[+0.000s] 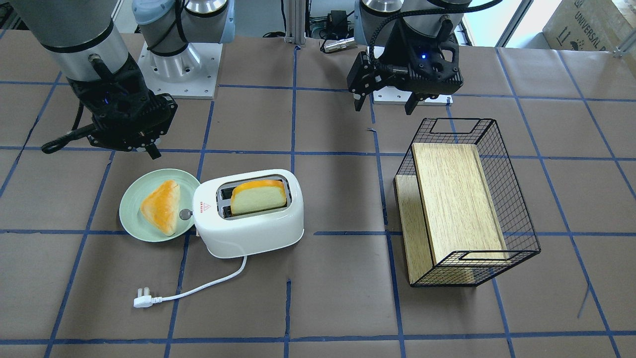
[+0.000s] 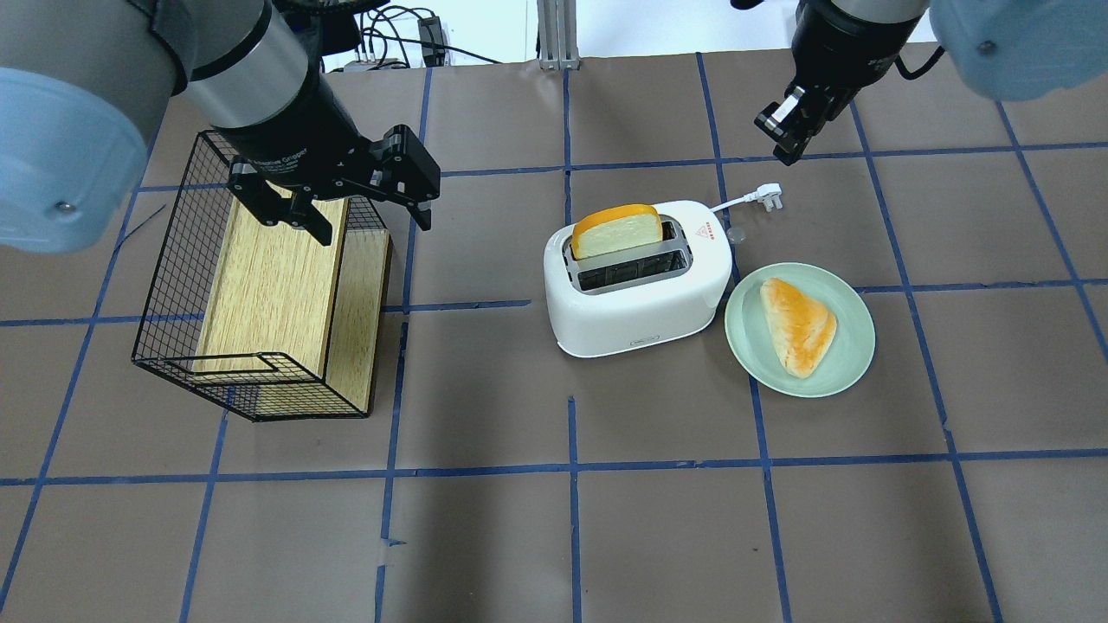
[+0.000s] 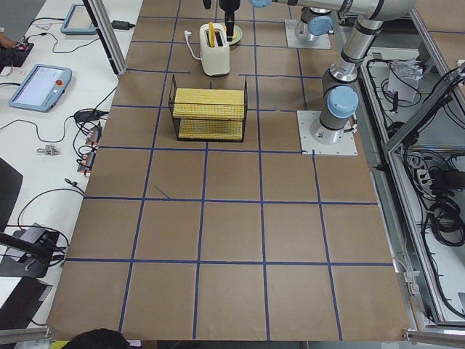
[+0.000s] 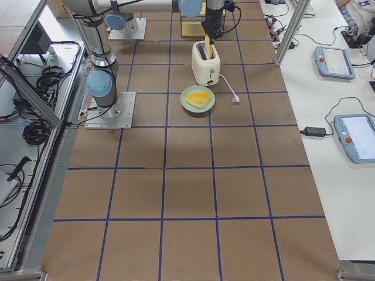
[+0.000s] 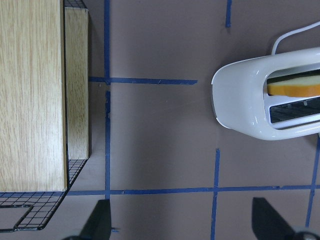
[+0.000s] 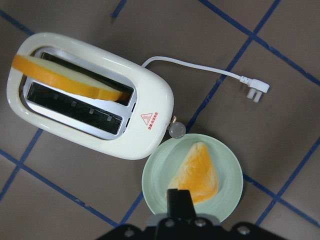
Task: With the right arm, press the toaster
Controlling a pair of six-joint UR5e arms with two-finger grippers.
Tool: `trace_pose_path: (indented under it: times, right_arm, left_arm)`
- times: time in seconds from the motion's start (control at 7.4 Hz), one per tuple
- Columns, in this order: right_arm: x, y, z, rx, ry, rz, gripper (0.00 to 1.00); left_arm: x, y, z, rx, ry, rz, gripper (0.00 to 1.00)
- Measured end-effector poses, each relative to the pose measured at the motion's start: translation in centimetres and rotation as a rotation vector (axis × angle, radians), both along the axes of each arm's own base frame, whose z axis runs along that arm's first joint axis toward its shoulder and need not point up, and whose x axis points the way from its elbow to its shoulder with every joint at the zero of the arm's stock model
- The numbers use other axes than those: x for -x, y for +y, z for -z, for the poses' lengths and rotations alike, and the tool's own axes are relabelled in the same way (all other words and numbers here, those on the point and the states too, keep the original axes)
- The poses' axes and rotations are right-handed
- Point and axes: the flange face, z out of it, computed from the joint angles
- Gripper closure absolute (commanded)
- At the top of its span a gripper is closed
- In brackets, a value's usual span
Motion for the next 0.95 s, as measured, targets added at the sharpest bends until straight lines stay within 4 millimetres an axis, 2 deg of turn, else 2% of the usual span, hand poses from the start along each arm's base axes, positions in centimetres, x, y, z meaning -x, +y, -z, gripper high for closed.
trace_pose_path:
  times: [0.14,0.27,0.41,0.54,0.68,0.81,0.95]
  right_arm:
    - [0.0,0.3,0.2,-0.027,-0.006,0.148,0.89]
    - [0.0,0.4,0.6,-0.059,-0.001,0.284,0.84]
    - [0.3,0.5,0.8,-0.076,0.019,0.375,0.49]
    - [0.6,0.6,1.0,-0.082,0.044,0.415,0.31]
    - [0.8,0.6,1.1,-0.082,0.056,0.435,0.05]
    - [1.0,0.5,1.0,-0.079,0.057,0.456,0.00]
    - [1.0,0.5,0.9,-0.076,0.052,0.473,0.00]
  left_arm:
    - [0.0,0.0,0.0,0.000,0.000,0.000,0.00]
    - [0.0,0.0,0.0,0.000,0.000,0.000,0.00]
    - [0.0,0.0,0.0,0.000,0.000,0.000,0.00]
    - [0.0,0.0,0.0,0.000,0.000,0.000,0.00]
    - [0.0,0.0,0.0,0.000,0.000,0.000,0.00]
    - [0.0,0.0,0.0,0.000,0.000,0.000,0.00]
    - [0.0,0.0,0.0,0.000,0.000,0.000,0.00]
